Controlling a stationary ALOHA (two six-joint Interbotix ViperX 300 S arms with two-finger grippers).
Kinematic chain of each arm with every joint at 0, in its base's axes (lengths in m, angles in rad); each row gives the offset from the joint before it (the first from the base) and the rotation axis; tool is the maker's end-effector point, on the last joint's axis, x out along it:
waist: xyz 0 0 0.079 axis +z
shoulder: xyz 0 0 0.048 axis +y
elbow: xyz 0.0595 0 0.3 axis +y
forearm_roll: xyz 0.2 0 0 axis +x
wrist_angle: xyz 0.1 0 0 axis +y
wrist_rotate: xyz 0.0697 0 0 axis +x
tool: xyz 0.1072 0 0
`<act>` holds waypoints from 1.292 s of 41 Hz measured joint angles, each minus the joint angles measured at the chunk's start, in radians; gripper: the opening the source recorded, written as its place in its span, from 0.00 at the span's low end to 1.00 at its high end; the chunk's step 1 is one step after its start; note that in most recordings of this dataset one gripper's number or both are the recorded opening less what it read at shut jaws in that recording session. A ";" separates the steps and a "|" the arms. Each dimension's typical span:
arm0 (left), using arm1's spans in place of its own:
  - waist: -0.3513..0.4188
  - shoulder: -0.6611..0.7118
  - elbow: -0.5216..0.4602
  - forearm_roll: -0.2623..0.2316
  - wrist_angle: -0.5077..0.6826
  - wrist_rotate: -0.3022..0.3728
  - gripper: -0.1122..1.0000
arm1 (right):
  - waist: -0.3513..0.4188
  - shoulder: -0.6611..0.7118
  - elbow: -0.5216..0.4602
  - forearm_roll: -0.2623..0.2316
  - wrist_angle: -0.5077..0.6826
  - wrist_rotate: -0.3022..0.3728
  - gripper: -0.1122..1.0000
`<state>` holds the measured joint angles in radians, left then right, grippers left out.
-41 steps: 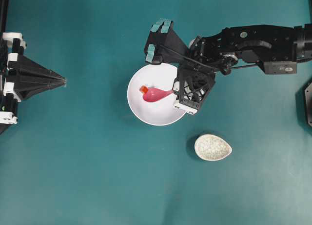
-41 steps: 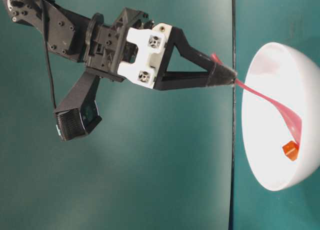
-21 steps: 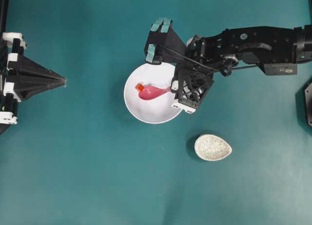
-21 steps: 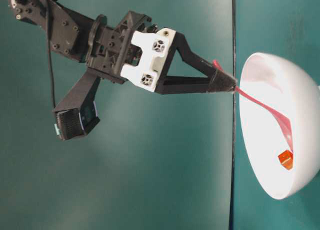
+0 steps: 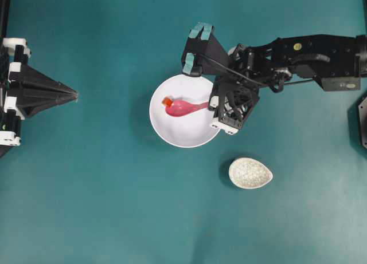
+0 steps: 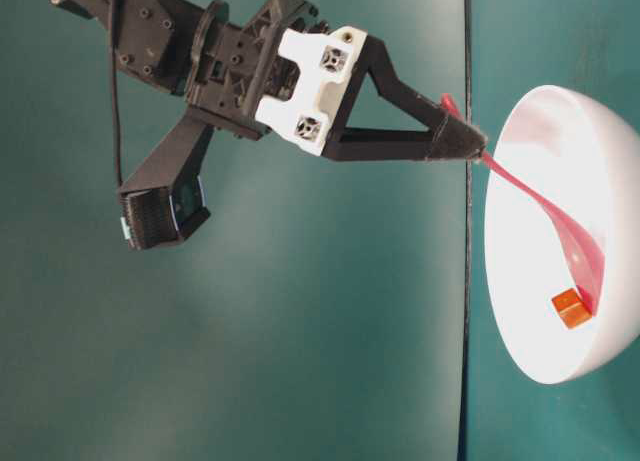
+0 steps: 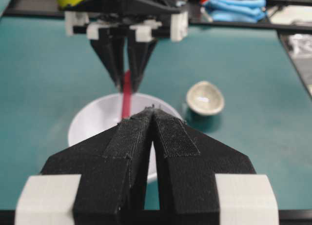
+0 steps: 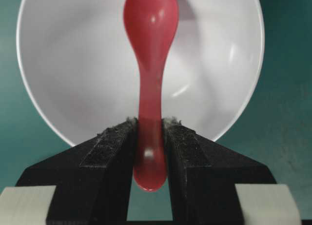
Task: Grip the spoon and scoop the red block from the bowl with right arm.
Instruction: 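Slide the spoon under the red cube with the right gripper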
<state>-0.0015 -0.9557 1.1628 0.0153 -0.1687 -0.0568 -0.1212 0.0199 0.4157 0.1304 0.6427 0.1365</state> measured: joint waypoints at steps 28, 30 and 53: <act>0.000 0.000 0.000 0.000 0.000 0.000 0.10 | 0.034 -0.011 0.080 -0.002 -0.081 0.002 0.33; 0.000 0.000 0.000 0.000 0.000 0.000 0.10 | 0.037 -0.020 0.091 -0.002 -0.091 0.002 0.33; 0.000 0.000 0.000 0.000 0.002 0.000 0.10 | 0.051 -0.091 0.149 0.003 -0.169 0.038 0.33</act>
<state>-0.0015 -0.9557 1.1628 0.0153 -0.1672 -0.0568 -0.0706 -0.0706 0.5645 0.1335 0.4740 0.1749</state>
